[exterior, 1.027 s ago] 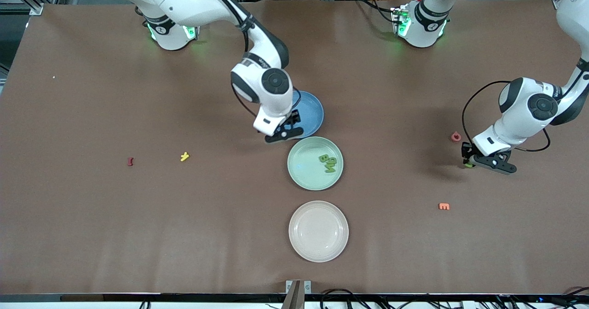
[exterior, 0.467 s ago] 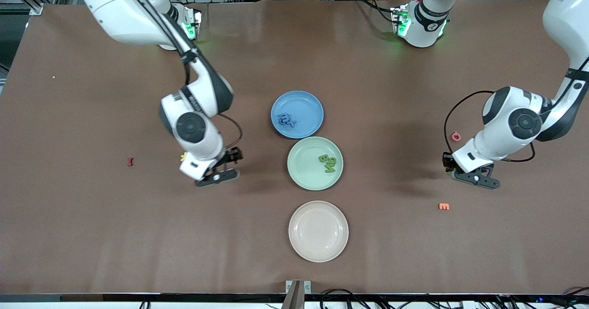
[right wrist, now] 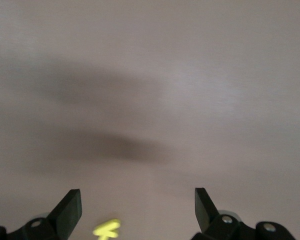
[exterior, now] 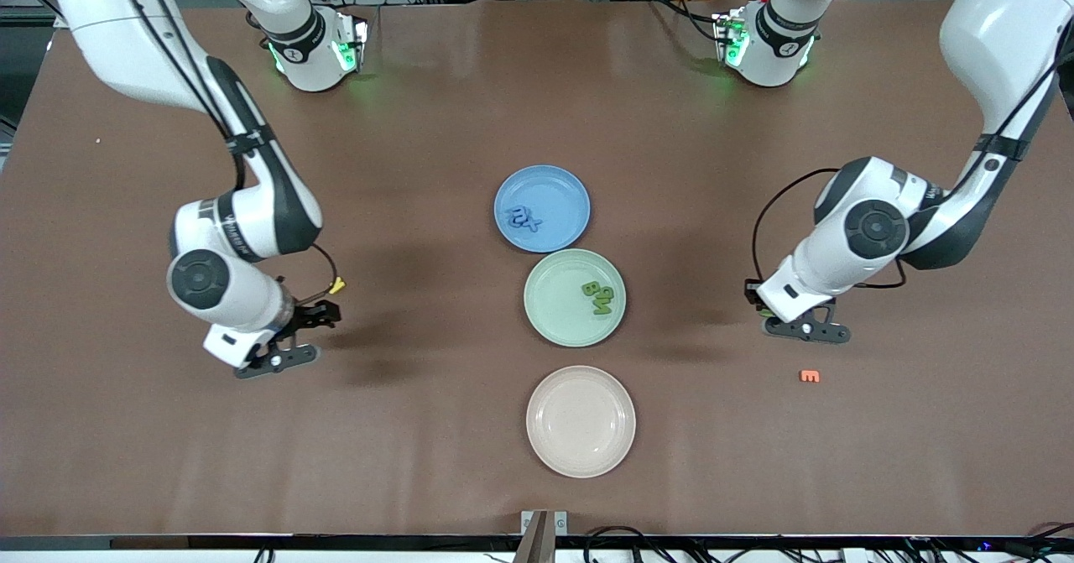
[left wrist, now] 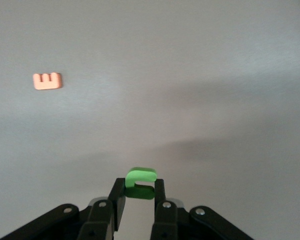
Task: Sort letters by color into matching plates
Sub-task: 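Carry the green c toward the green plate while the right gripper withdraws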
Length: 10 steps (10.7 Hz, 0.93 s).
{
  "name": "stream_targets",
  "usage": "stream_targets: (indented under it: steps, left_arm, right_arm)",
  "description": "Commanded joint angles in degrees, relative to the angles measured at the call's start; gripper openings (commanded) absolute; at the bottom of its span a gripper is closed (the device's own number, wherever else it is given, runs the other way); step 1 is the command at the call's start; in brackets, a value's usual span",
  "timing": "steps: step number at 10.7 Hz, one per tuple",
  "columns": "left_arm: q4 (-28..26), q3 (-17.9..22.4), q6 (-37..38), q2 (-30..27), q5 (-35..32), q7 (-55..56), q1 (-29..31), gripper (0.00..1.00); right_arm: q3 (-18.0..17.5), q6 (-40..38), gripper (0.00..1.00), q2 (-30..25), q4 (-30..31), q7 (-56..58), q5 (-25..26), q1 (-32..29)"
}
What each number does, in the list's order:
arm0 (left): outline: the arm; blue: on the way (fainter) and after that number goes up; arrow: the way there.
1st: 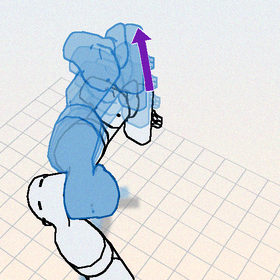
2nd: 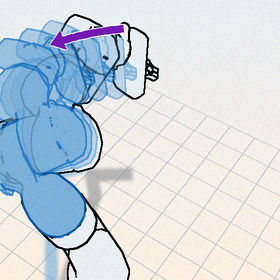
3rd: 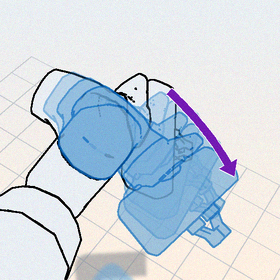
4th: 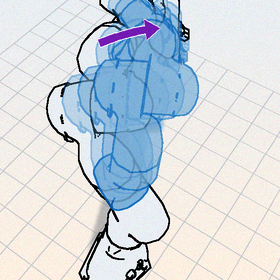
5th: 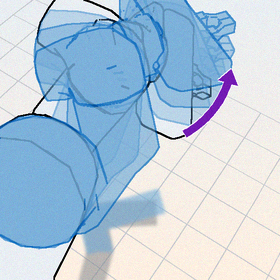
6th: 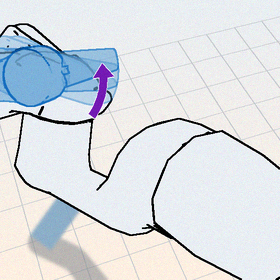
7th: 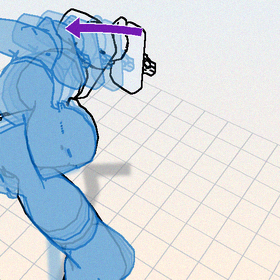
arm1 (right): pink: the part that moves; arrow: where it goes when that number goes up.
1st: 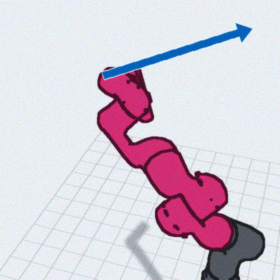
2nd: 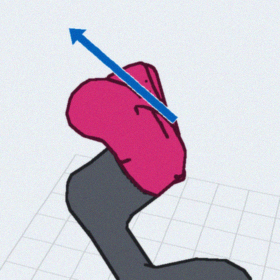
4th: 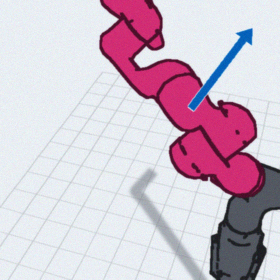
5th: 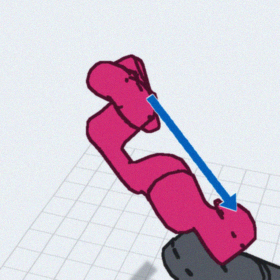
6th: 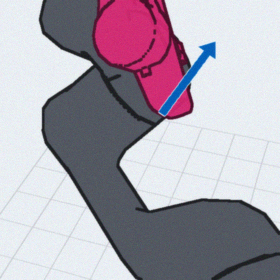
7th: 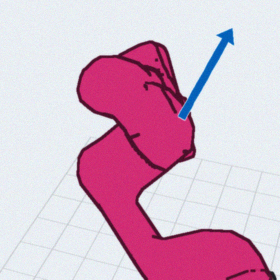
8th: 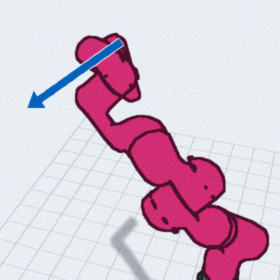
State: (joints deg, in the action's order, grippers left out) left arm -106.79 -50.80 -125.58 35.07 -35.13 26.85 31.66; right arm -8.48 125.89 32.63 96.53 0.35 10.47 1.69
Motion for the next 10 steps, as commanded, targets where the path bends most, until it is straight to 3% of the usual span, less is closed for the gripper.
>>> stream_targets:
  steps: [1,5,10]
  left_arm:
    - [3.95,0.7,3.23,1.14,1.47,9.16,-7.02,0.0]
    - [6.51,5.35,5.52,1.41,1.39,22.25,-19.68,0.0]
    - [11.24,10.26,5.52,4.74,1.47,37.2,-33.82,0.0]
  right_arm:
    - [1.35,-0.65,1.0,-2.3,0.67,3.25,0.35,-3.18]
    - [5.13,-6.34,1.0,-5.99,-0.46,3.25,-0.09,-3.54]
    - [8.38,-28.14,1.0,-9.94,-12.68,2.37,-0.8,-2.75]
